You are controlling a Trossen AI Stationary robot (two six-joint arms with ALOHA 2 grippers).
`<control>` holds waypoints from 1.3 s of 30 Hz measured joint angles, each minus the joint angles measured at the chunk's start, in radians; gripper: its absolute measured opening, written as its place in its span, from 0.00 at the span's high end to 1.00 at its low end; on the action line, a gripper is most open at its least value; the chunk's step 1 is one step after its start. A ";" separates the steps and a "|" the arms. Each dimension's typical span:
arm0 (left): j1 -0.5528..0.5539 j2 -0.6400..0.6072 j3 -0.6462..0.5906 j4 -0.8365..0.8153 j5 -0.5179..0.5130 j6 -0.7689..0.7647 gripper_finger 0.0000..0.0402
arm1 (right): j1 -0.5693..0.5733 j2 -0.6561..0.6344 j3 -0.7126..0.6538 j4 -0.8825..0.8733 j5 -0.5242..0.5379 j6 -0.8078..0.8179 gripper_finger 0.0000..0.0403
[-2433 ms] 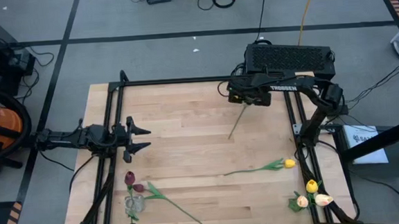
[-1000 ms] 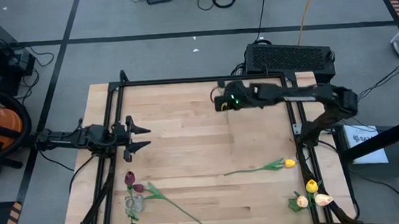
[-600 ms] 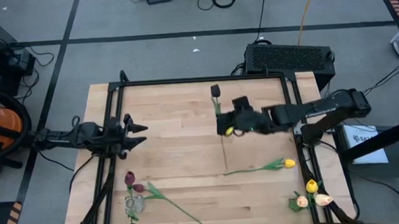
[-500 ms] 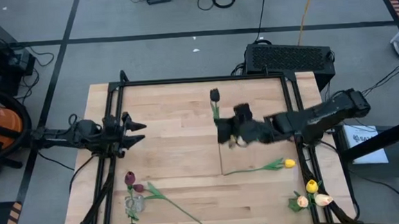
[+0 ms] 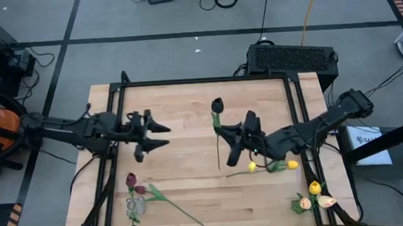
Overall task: Sort flowers into vase by color
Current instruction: Put the black tulip into the transparent vase
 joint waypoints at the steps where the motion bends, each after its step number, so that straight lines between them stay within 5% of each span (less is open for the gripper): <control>1: -0.004 0.037 0.025 0.025 0.000 0.000 0.42 | 0.011 0.000 0.001 0.018 -0.004 -0.028 1.00; 8: -0.006 0.252 0.127 0.245 -0.016 0.000 0.42 | 0.063 0.043 0.001 0.034 -0.018 -0.116 1.00; 17: -0.015 0.442 0.171 0.473 0.098 -0.006 0.42 | 0.063 0.108 0.001 0.103 -0.083 -0.173 1.00; 39: -0.028 0.536 0.209 0.641 0.058 0.002 0.42 | -0.005 0.110 0.001 0.050 -0.184 -0.162 1.00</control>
